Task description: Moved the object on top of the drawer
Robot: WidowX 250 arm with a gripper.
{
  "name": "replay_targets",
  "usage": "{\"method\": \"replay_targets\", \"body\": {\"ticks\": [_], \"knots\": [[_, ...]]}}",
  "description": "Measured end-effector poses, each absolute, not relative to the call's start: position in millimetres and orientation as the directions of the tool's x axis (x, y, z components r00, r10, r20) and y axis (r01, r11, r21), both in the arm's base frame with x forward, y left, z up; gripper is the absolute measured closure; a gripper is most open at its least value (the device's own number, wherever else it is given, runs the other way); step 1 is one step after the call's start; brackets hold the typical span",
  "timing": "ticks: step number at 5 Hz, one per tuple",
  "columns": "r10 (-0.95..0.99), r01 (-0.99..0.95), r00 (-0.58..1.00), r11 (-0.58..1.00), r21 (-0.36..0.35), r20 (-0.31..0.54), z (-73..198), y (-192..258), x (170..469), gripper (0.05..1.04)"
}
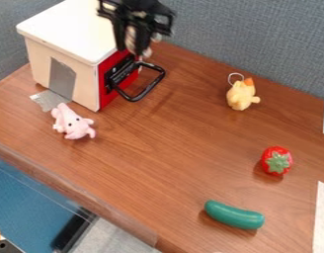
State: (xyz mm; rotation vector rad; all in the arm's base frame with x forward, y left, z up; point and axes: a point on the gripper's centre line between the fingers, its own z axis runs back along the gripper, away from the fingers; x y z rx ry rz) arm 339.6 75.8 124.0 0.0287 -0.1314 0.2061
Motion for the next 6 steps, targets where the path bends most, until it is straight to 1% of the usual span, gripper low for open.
{"method": "replay_targets", "body": {"ticks": [1, 2, 3, 4, 5, 6], "knots": [[0.256, -0.261, 0.957, 0.965, 0.024, 0.135, 127, 114, 339, 0.757], [0.290, -0.294, 0.951, 0.955, 0.026, 0.102, 111, 141, 340, 0.757], [0.299, -0.301, 0.951, 0.953, 0.018, 0.081, 99, 155, 345, 0.688], [0.295, -0.296, 0.953, 0.955, -0.002, 0.073, 94, 162, 351, 0.441], [0.276, -0.277, 0.960, 0.961, 0.005, 0.055, 98, 159, 351, 0.152], [0.237, -0.238, 0.971, 0.971, 0.010, 0.042, 114, 150, 357, 0.079]]}}
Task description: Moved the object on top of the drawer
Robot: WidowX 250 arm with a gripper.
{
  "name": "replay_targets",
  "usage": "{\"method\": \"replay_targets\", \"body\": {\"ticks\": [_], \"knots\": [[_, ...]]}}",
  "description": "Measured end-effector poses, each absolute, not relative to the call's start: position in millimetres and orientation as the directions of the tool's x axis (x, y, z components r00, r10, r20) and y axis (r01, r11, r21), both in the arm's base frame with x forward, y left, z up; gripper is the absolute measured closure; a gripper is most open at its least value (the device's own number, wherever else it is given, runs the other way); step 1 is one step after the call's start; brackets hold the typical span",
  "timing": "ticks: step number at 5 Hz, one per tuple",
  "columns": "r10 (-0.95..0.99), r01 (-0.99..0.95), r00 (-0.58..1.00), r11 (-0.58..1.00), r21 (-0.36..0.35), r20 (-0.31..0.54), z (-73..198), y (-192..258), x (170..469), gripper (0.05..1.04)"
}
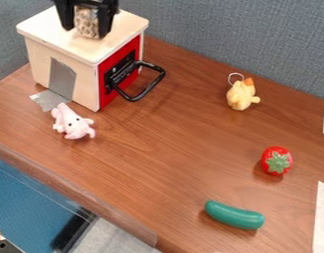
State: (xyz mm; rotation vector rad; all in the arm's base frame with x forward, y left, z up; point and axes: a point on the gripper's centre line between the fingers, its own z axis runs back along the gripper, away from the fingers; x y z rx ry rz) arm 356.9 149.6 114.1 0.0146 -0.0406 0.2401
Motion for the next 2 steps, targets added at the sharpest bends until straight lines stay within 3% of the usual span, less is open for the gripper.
{"method": "replay_targets", "body": {"ticks": [1, 2], "knots": [[0.190, -0.192, 0.979, 0.981, 0.020, 0.076, 142, 140, 356, 0.082], [0.112, -0.116, 0.991, 0.992, 0.047, 0.076, 150, 127, 358, 0.082]]}}
